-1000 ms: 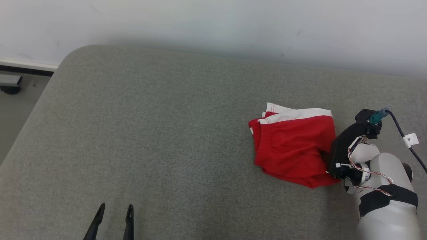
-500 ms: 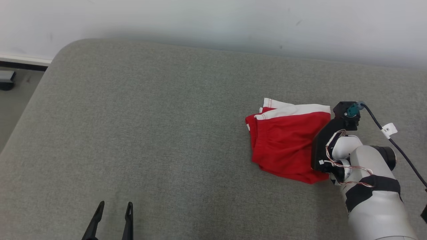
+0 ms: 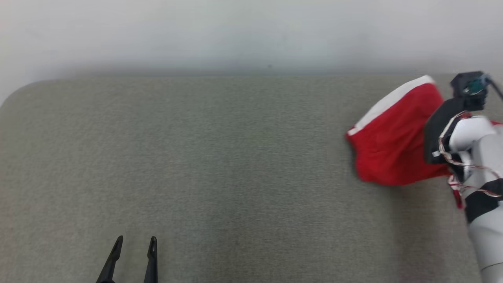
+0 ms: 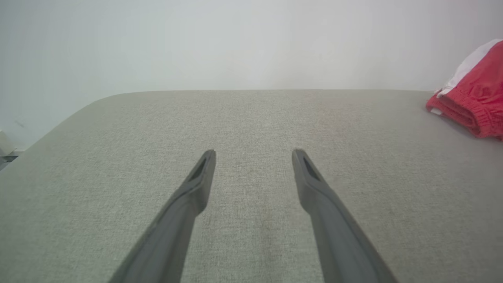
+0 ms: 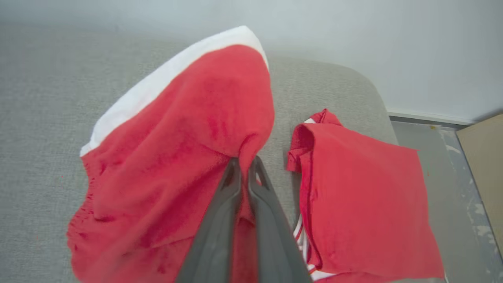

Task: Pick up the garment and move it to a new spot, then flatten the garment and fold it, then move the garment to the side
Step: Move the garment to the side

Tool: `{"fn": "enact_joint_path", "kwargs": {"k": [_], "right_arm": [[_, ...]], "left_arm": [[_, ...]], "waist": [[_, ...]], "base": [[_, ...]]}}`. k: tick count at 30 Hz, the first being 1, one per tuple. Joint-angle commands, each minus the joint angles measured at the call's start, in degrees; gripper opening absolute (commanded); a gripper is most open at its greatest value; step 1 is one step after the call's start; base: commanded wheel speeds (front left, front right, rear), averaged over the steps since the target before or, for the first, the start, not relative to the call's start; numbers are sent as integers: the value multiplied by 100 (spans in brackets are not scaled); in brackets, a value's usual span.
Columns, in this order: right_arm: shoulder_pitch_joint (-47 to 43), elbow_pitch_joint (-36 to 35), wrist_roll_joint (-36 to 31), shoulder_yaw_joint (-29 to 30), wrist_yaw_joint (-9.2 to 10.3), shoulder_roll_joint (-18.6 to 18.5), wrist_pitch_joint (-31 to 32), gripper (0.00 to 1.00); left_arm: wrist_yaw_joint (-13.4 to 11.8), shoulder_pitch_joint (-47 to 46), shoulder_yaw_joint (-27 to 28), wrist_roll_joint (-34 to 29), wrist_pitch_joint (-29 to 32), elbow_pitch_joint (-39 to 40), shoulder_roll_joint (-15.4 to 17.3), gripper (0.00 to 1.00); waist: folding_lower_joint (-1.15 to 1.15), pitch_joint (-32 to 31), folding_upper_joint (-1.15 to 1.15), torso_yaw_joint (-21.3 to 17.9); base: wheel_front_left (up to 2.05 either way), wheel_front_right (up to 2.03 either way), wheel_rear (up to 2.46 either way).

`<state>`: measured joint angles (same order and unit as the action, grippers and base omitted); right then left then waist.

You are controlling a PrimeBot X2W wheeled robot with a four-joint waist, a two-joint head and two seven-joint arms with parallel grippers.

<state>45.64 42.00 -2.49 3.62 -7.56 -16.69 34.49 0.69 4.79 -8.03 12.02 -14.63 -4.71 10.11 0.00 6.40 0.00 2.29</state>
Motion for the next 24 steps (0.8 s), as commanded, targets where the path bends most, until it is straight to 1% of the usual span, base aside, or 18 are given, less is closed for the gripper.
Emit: {"fn": "enact_joint_path", "kwargs": {"k": [1,6,12,14,16,20,22,23,24], "right_arm": [[8,-48,53,-49,15,-26,20,0],[-113,-429,162,-288,15,-621,181,0],[-280,-679,152,-414,15,-1307,161,0],[-315,-683,180,-304,15,-1476,114,0],[-366,-648,185,-99,15,-1559,52,0],[-494,-563,-45,477,15,-1718,-169,0],[-590,-503,-203,793,15,-1728,-351,23],[-623,-463,-333,968,15,-1739,-416,100],[-677,-429,-475,1100,15,-1754,-471,100]], "left_arm": [[-7,61,14,-9,-34,26,8,100],[4,37,17,-18,-35,96,72,100],[-4,-109,-24,-81,58,227,180,100],[-2,-144,-32,-107,98,273,221,100],[6,-175,-52,-103,143,325,261,100],[13,-264,-95,-151,202,423,333,100],[8,-291,-109,-181,241,477,364,100],[4,-287,-117,-187,254,497,376,100],[1,-291,-126,-195,259,508,387,100]], "waist": [[0,-63,0,-229],[0,70,0,-326],[0,367,0,-247],[0,481,0,-195],[0,598,0,-133],[0,813,0,5],[0,895,0,69],[0,928,0,96],[0,956,0,121]], "base": [[0,0,0],[0,0,0],[0,0,0],[0,0,0],[0,0,0],[0,0,0],[0,0,0],[0,0,0],[0,0,0]]}}
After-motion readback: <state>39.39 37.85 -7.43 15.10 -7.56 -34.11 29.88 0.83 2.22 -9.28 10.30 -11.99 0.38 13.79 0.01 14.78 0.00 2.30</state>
